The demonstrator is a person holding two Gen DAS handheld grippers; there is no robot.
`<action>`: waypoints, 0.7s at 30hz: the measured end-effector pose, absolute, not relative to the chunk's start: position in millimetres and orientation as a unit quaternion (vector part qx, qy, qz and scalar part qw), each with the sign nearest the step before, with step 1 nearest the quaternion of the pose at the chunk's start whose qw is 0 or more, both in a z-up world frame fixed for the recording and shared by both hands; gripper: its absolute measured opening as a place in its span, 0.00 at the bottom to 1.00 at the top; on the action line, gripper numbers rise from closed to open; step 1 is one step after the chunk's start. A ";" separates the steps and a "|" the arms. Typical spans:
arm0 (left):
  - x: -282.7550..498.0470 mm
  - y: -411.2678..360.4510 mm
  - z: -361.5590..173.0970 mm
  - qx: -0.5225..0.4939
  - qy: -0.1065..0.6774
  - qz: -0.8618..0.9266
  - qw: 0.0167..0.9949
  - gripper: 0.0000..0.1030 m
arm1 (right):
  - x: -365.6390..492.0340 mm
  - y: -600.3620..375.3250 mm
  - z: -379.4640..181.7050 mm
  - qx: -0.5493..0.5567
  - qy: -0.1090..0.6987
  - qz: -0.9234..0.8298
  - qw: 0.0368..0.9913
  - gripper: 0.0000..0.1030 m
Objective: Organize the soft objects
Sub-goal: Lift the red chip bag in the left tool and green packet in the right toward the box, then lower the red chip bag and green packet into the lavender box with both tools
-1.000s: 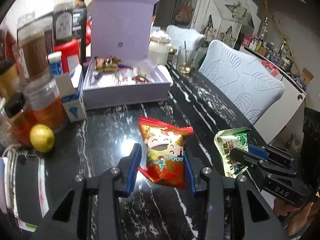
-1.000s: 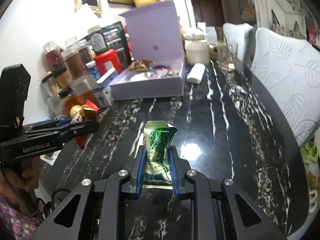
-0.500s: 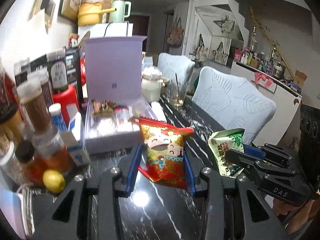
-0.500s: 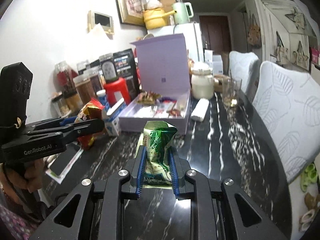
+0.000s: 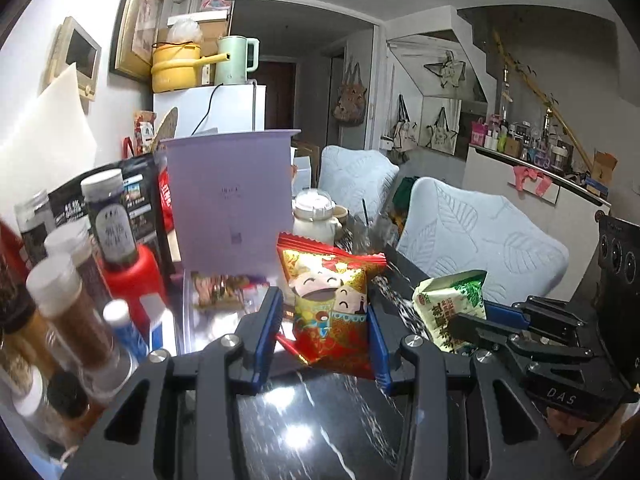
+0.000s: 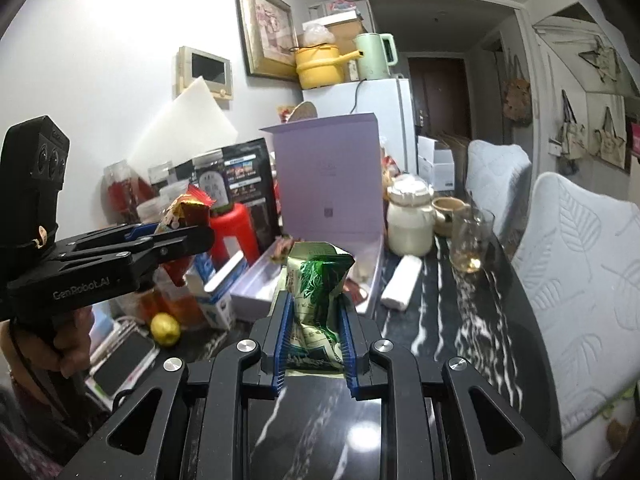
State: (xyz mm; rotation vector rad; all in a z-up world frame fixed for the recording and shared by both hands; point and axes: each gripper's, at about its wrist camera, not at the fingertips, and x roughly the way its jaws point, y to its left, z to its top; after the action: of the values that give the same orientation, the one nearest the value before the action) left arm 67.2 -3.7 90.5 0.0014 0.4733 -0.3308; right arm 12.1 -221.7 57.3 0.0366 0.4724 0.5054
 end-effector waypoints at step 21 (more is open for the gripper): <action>195.9 15.7 111.0 0.009 0.206 -0.120 0.971 0.39 | 149.3 -193.9 80.8 0.013 0.202 0.282 0.938 0.22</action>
State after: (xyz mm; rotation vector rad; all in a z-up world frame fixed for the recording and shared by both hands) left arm 195.9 15.7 111.0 0.0192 0.4153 -0.2430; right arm 149.3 -193.9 80.8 0.0256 0.4123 0.5766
